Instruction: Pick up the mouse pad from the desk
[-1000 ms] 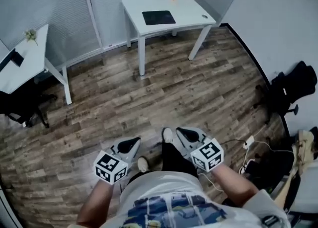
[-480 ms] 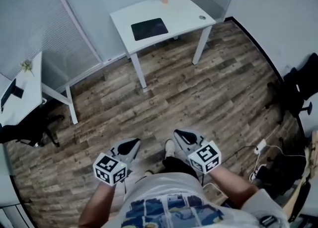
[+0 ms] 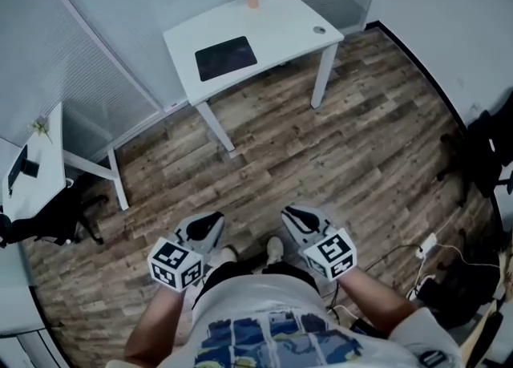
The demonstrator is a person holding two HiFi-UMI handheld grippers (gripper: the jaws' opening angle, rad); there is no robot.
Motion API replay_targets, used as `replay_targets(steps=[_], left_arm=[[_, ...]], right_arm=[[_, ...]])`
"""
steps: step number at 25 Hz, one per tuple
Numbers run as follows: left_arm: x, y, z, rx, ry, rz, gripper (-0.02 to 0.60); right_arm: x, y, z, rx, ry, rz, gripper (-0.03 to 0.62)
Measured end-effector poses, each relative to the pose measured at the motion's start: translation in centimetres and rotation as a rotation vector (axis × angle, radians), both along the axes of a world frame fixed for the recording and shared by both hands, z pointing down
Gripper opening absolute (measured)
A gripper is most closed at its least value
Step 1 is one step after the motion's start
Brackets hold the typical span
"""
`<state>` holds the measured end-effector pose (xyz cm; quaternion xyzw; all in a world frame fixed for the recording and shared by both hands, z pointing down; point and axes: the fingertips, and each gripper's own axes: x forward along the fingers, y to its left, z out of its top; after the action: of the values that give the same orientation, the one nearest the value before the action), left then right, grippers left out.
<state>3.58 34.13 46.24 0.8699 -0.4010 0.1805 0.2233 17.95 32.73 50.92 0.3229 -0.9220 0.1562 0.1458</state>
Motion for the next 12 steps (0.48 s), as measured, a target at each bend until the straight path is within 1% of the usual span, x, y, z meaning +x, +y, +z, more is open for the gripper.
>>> replay_targets(steps=[3,7,12], left_arm=[[0.3,-2.4,0.2,-0.008,0.008,0.001,0.011],[0.4,-5.8,0.7,-0.016,0.02,0.0,0.041],[-1.4,-11.1,1.0,-0.007,0.067,0.0,0.048]], right_arm=[[0.4,-1.8,0.2,-0.01,-0.002,0.013,0.048],[0.8,-4.2,0.2,-0.013,0.004,0.03,0.055],[0.6,-7.3,0.4,-0.026,0.045,0.067,0.055]])
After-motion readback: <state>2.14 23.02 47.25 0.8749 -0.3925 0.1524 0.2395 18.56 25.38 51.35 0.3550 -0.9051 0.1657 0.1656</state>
